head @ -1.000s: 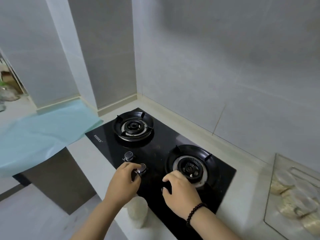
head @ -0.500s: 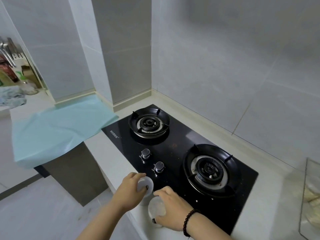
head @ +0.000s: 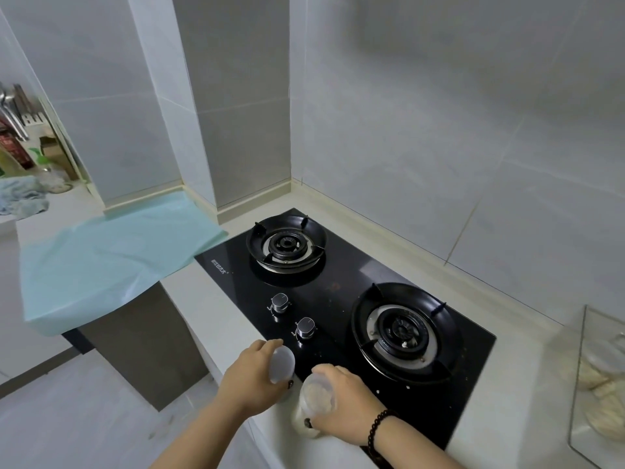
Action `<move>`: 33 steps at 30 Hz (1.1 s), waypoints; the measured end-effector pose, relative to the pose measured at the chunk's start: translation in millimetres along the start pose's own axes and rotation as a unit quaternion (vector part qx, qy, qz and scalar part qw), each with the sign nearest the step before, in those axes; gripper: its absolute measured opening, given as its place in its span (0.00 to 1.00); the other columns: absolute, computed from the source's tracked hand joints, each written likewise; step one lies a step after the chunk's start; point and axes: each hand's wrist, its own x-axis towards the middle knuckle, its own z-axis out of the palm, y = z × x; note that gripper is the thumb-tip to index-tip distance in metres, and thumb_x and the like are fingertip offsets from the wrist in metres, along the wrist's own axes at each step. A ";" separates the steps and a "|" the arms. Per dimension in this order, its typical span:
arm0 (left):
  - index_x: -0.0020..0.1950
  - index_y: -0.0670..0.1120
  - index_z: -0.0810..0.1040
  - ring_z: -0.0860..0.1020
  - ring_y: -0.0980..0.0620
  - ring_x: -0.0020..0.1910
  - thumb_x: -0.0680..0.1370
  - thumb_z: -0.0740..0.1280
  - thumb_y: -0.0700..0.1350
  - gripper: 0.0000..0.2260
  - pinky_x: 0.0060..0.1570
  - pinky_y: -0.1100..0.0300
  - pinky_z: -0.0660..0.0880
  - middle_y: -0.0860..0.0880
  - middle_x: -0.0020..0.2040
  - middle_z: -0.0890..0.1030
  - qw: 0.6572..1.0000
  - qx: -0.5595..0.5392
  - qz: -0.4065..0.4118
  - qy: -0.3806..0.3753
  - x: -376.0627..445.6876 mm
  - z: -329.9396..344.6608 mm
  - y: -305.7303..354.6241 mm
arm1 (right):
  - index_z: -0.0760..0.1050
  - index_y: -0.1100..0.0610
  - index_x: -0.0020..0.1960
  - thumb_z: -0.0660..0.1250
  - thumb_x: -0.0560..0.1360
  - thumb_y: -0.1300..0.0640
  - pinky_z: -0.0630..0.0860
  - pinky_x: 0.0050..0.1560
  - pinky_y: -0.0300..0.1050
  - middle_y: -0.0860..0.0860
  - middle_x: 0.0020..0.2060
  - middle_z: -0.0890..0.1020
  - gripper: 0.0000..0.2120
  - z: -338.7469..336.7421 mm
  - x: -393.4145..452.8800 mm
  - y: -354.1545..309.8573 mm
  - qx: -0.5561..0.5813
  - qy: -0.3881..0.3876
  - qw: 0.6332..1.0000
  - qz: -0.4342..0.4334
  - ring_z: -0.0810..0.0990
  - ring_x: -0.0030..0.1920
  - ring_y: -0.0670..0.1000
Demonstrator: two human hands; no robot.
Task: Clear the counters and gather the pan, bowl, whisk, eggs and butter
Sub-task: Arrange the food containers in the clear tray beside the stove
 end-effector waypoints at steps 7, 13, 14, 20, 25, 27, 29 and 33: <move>0.72 0.59 0.66 0.73 0.55 0.62 0.69 0.68 0.58 0.31 0.54 0.58 0.75 0.59 0.64 0.72 0.999 -0.021 0.015 0.047 -2.6 2.9 38.7 | 0.65 0.42 0.68 0.72 0.62 0.45 0.70 0.61 0.36 0.40 0.61 0.70 0.35 -33.9 -31.3 21.8 0.078 0.101 0.992 0.016 0.70 0.60 0.43; 0.71 0.57 0.69 0.74 0.54 0.63 0.67 0.70 0.58 0.31 0.54 0.57 0.75 0.58 0.66 0.73 0.992 -0.060 0.082 0.076 4.0 1.7 106.2 | 0.67 0.41 0.66 0.72 0.61 0.43 0.70 0.62 0.37 0.39 0.62 0.72 0.35 -70.7 -71.1 45.1 0.112 0.181 0.977 0.023 0.71 0.62 0.42; 0.70 0.57 0.69 0.74 0.54 0.63 0.68 0.70 0.57 0.31 0.54 0.57 0.75 0.58 0.65 0.73 0.990 -0.063 0.097 0.078 4.6 1.8 119.3 | 0.67 0.42 0.66 0.73 0.61 0.44 0.70 0.62 0.37 0.39 0.62 0.72 0.34 -76.8 -79.5 49.3 0.113 0.201 0.973 0.024 0.71 0.62 0.42; 0.70 0.56 0.70 0.75 0.53 0.62 0.69 0.72 0.57 0.30 0.54 0.57 0.74 0.56 0.66 0.74 0.976 -0.101 0.181 0.070 3.3 12.0 192.0 | 0.67 0.42 0.66 0.74 0.65 0.50 0.69 0.60 0.34 0.40 0.62 0.72 0.31 -113.9 -133.6 73.2 0.120 0.292 0.948 0.045 0.71 0.61 0.42; 0.68 0.59 0.71 0.75 0.53 0.60 0.61 0.70 0.64 0.35 0.56 0.55 0.74 0.58 0.64 0.74 0.962 -0.147 0.228 0.019 -0.3 23.2 245.5 | 0.68 0.43 0.67 0.73 0.66 0.53 0.67 0.57 0.32 0.39 0.60 0.73 0.31 -141.5 -177.5 102.4 0.140 0.361 0.918 0.082 0.71 0.60 0.41; 0.68 0.59 0.71 0.75 0.54 0.62 0.63 0.71 0.63 0.33 0.58 0.54 0.74 0.58 0.65 0.74 0.958 -0.146 0.248 0.011 -0.9 29.6 262.0 | 0.68 0.43 0.67 0.73 0.66 0.53 0.71 0.58 0.36 0.40 0.61 0.73 0.32 -151.8 -189.3 115.2 0.154 0.386 0.904 0.100 0.72 0.60 0.41; 0.70 0.58 0.70 0.73 0.54 0.65 0.67 0.72 0.60 0.32 0.61 0.54 0.73 0.56 0.68 0.73 0.956 -0.141 0.256 0.008 -0.7 36.9 278.1 | 0.68 0.44 0.67 0.74 0.66 0.52 0.71 0.57 0.37 0.40 0.60 0.73 0.32 -163.5 -199.8 129.5 0.156 0.413 0.889 0.122 0.72 0.59 0.42; 0.72 0.56 0.68 0.71 0.52 0.66 0.70 0.73 0.56 0.31 0.63 0.54 0.71 0.55 0.68 0.72 0.950 -0.152 0.271 -0.007 4.5 42.1 306.0 | 0.68 0.44 0.65 0.75 0.66 0.52 0.67 0.55 0.38 0.43 0.58 0.73 0.30 -186.6 -210.5 159.4 0.170 0.451 0.861 0.163 0.71 0.59 0.44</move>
